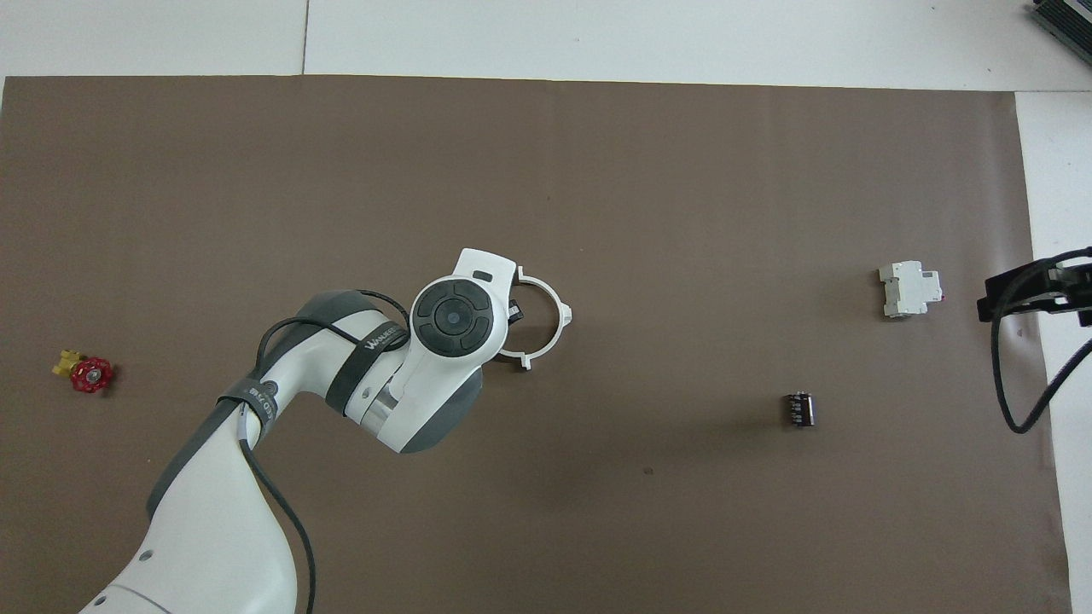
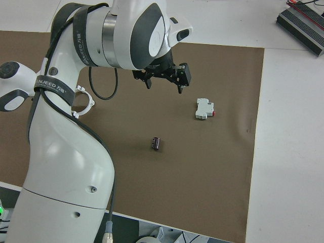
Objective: Assemble drain pipe with both arms
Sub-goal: 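Press the held half-ring onto the centered half-ring with the left gripper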
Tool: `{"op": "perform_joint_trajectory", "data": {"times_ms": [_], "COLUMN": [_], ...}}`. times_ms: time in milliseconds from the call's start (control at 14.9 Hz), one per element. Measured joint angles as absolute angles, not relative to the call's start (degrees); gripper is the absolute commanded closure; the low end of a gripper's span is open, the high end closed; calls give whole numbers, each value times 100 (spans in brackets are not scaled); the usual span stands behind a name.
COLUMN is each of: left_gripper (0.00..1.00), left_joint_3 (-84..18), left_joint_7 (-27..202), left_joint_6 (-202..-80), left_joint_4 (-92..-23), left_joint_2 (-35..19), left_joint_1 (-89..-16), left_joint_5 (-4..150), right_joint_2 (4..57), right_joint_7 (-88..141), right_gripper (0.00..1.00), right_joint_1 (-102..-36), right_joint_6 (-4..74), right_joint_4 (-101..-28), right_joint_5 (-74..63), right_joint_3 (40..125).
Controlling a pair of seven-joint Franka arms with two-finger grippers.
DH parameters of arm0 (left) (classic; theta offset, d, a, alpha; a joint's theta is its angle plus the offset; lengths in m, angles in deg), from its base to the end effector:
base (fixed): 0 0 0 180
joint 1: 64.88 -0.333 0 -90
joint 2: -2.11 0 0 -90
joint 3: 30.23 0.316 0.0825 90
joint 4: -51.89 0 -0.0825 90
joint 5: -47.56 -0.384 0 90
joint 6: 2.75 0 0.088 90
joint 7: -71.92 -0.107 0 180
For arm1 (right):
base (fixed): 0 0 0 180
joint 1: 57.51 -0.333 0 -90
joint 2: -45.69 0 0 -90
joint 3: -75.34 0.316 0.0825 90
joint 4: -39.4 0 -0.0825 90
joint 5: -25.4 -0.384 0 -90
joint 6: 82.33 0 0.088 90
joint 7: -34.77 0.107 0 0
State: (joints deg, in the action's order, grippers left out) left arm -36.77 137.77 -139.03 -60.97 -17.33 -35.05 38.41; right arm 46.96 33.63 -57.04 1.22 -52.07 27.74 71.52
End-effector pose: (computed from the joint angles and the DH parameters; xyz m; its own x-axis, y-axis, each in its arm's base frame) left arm 0.5002 -0.3626 0.3068 0.9114 0.3987 0.1015 0.3978 -0.9170 0.0300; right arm 0.5329 -0.0451 0.6155 0.9914 -0.0588 -0.1165 -0.0549 -0.9978 0.0370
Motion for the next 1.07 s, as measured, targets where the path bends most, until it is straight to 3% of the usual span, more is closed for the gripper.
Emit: {"op": "perform_joint_trajectory", "data": {"times_ms": [803,870,937,1071], "left_gripper": [100,56,2,0], "left_joint_3": [-3678,-3677,-3676,-3675], "left_joint_7": [13776,13777,13776,13776], "left_joint_6": [-13970,-13973,-13975,-13976], "left_joint_4": [-6157,-6159,-6161,-6169], "left_joint_2": [-1748,-1749,-1749,-1749], "left_joint_1": [-3400,-3397,-3395,-3393], "left_joint_5": [3678,3677,3676,3675], "right_joint_2": [4697,4697,4698,4700], "right_joint_7": [3312,3312,3312,3312], "right_gripper": [0,0,0,0], "right_joint_1": [-5964,-5964,-5965,-5983], "right_joint_6": [139,139,139,139], "right_joint_4": [-5230,-5230,-5230,-5230], "right_joint_5": [2796,2796,2795,2794], "right_joint_3": [6890,6890,6890,6890]}}
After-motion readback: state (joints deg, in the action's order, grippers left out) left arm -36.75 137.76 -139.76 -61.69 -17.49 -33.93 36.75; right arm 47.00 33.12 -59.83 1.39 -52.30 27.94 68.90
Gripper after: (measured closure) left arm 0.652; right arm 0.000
